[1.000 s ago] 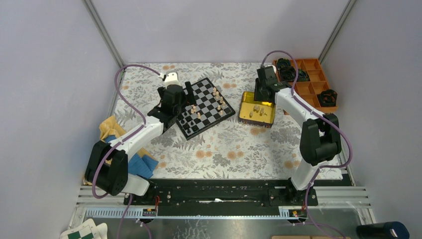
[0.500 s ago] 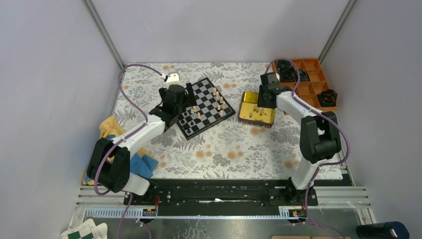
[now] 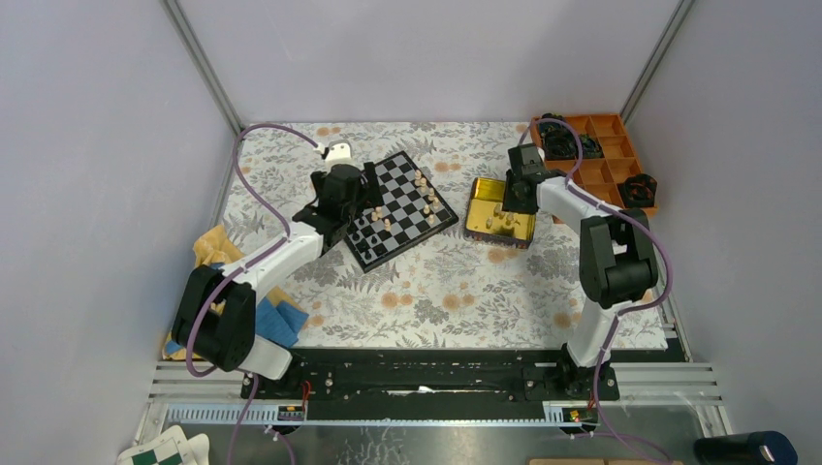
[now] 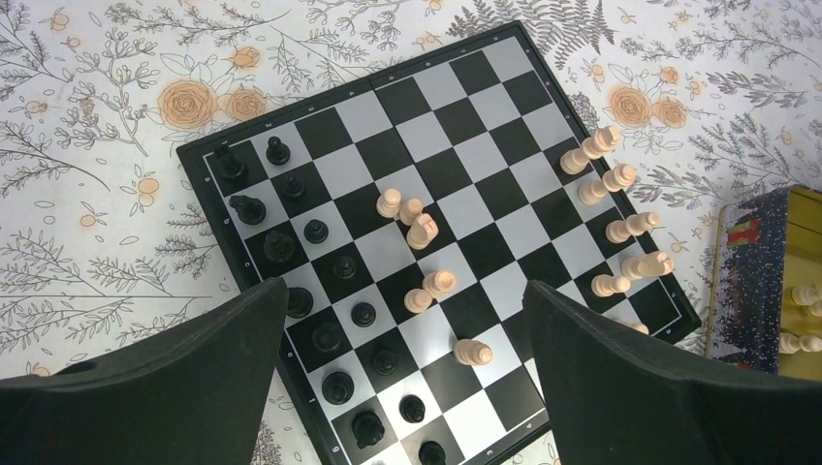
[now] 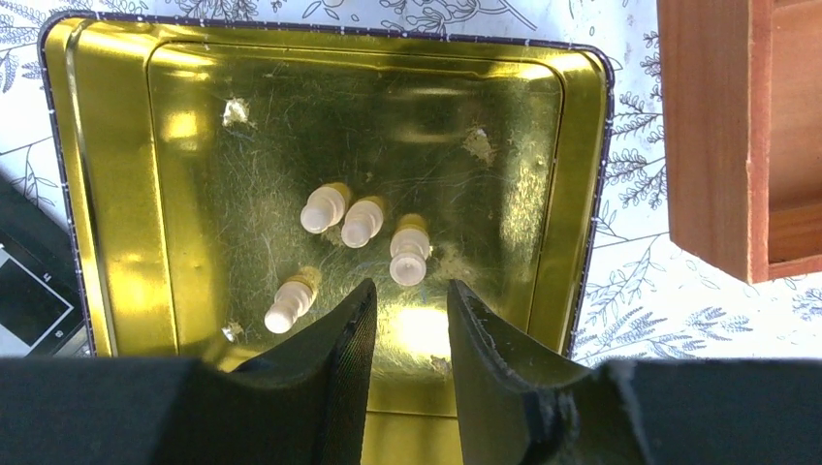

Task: Set up the chess pieces on the board
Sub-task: Pick up the chess piece from the storage box.

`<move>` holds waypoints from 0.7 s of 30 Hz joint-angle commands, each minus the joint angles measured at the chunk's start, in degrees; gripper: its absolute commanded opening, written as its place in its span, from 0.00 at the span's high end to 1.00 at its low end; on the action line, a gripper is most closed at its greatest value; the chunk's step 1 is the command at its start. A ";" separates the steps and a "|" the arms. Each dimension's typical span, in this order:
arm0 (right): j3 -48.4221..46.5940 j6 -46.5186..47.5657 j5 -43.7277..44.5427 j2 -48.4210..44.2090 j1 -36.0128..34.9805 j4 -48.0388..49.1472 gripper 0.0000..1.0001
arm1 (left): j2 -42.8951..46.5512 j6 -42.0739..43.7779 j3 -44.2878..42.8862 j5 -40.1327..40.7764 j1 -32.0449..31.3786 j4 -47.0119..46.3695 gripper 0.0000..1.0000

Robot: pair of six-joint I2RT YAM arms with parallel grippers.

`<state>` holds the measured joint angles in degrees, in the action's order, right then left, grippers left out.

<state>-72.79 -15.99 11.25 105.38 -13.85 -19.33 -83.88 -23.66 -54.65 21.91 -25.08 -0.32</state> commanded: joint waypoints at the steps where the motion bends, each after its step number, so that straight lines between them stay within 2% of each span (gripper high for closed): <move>1: -1.32 -0.53 -1.19 1.02 0.81 1.95 0.61 | -0.84 1.14 -2.33 0.46 0.30 -0.50 0.01; 21: -4.40 -0.21 -2.75 4.72 1.63 2.37 0.67 | -2.76 1.25 -3.61 0.39 0.73 -0.03 0.01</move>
<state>-74.26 -16.27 9.30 109.27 -12.58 -17.91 -86.06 -23.40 -56.51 21.91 -24.93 0.25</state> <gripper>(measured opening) 0.338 0.989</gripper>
